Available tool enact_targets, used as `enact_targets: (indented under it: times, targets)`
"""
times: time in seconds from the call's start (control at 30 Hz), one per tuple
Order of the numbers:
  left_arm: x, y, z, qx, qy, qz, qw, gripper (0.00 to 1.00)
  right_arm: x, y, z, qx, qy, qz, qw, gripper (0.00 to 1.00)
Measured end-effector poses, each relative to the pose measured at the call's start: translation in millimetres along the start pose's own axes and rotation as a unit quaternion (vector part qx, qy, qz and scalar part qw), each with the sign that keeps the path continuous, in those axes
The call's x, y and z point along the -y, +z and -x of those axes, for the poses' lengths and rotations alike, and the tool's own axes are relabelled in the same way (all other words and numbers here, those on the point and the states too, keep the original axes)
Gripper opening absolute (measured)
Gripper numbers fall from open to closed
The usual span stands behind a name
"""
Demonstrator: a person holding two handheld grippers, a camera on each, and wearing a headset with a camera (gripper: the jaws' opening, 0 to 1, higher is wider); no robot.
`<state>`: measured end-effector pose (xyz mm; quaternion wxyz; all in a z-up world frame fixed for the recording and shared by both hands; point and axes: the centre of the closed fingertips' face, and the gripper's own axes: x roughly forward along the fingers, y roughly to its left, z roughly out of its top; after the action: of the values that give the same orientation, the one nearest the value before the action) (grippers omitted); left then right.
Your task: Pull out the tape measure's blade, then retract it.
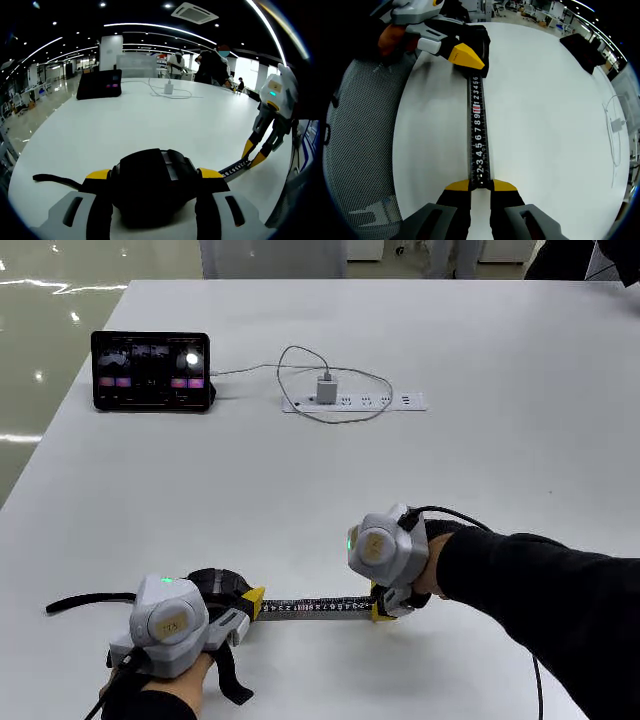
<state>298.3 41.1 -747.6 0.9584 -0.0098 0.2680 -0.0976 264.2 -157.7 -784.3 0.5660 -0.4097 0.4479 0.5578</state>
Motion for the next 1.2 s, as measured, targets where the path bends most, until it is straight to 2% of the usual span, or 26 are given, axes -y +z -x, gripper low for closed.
enact_targets:
  times: [1.2]
  targets:
    - [-0.2, -0.1, 0.4, -0.002, 0.000, 0.000, 1.0000, 0.62, -2.3, 17.6, -5.0, 0.003, 0.005, -0.009, 0.9999, 0.10]
